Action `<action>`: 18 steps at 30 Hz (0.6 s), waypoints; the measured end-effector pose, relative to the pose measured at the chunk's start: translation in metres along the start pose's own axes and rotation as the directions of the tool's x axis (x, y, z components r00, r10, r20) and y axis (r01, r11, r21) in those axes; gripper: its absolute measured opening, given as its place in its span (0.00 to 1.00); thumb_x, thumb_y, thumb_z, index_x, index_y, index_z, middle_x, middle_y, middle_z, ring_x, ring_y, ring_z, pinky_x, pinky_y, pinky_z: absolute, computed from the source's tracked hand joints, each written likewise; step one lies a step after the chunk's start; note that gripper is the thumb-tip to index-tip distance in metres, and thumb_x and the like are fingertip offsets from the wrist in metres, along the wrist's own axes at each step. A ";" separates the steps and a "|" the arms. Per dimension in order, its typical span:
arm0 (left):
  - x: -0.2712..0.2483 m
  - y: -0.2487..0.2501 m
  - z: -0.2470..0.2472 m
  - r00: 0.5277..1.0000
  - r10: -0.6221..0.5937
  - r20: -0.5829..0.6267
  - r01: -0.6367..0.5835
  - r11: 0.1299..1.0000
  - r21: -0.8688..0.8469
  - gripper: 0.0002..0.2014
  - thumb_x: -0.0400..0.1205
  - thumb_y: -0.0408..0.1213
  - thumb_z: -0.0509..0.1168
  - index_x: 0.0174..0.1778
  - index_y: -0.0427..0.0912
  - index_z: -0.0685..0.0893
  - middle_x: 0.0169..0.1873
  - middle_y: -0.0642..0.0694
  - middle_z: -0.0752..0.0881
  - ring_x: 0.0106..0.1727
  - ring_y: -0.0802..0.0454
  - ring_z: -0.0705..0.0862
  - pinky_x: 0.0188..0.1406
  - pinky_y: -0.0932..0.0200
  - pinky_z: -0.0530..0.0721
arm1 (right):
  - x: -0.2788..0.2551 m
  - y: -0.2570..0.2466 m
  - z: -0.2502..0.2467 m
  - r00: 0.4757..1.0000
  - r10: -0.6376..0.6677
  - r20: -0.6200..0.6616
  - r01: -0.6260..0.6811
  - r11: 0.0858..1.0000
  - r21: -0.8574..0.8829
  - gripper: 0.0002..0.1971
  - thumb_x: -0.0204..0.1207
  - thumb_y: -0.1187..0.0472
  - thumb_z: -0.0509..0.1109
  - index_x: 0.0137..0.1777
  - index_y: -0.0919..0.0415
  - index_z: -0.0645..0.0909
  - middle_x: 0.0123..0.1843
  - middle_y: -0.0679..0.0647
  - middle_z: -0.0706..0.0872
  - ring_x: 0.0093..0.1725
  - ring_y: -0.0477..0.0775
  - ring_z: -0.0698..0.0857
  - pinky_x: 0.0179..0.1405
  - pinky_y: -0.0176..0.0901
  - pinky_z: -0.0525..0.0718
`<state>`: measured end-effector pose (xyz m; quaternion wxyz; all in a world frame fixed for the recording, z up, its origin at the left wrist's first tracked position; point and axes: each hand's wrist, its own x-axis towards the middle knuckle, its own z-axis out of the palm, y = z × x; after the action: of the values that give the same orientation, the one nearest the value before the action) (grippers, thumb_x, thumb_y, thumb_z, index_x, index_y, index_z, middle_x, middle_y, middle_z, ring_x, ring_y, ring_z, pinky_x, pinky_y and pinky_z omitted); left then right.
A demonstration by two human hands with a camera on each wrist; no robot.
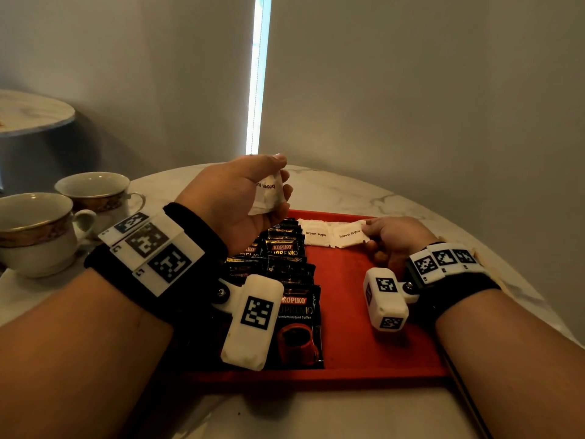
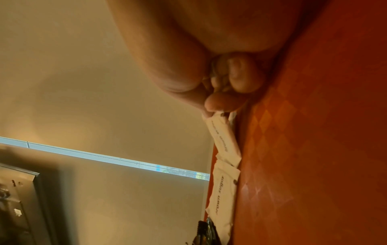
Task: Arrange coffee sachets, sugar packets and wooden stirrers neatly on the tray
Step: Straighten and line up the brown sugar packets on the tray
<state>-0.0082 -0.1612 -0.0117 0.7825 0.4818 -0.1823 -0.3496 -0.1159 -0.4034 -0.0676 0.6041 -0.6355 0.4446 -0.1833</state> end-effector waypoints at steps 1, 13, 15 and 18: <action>0.000 0.000 0.000 1.000 0.000 0.000 0.000 1.000 0.000 0.10 0.83 0.38 0.70 0.57 0.40 0.82 0.44 0.45 0.85 0.40 0.51 0.84 0.26 0.59 0.83 | -0.001 0.000 0.000 1.000 -0.003 0.001 0.003 1.000 -0.005 0.09 0.86 0.68 0.63 0.58 0.64 0.84 0.47 0.62 0.90 0.24 0.45 0.74 0.16 0.34 0.65; -0.004 0.000 0.003 1.000 0.016 0.005 -0.016 1.000 -0.016 0.03 0.83 0.33 0.66 0.51 0.40 0.84 0.43 0.43 0.84 0.39 0.49 0.84 0.27 0.60 0.84 | 0.000 0.002 0.000 1.000 -0.019 -0.006 0.019 1.000 0.000 0.09 0.85 0.68 0.63 0.58 0.64 0.84 0.50 0.62 0.91 0.26 0.46 0.81 0.18 0.34 0.70; -0.005 0.000 0.003 1.000 0.019 0.006 -0.019 0.999 -0.027 0.04 0.84 0.32 0.65 0.50 0.40 0.85 0.43 0.43 0.83 0.37 0.49 0.84 0.27 0.60 0.83 | 0.000 0.002 0.000 1.000 -0.022 -0.006 0.022 1.000 -0.006 0.10 0.85 0.67 0.63 0.60 0.63 0.84 0.52 0.63 0.91 0.24 0.46 0.82 0.16 0.34 0.69; -0.006 0.001 0.002 1.000 0.009 0.012 -0.009 0.999 -0.035 0.06 0.84 0.31 0.63 0.53 0.40 0.84 0.45 0.42 0.82 0.39 0.49 0.84 0.28 0.60 0.84 | -0.001 0.002 0.001 0.999 -0.030 -0.017 0.030 0.999 -0.024 0.09 0.85 0.67 0.63 0.60 0.62 0.83 0.52 0.63 0.92 0.24 0.47 0.83 0.15 0.34 0.68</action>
<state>-0.0136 -0.1581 -0.0098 0.7913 0.4651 -0.1832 -0.3521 -0.1160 -0.4022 -0.0693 0.5898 -0.6476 0.4423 -0.1924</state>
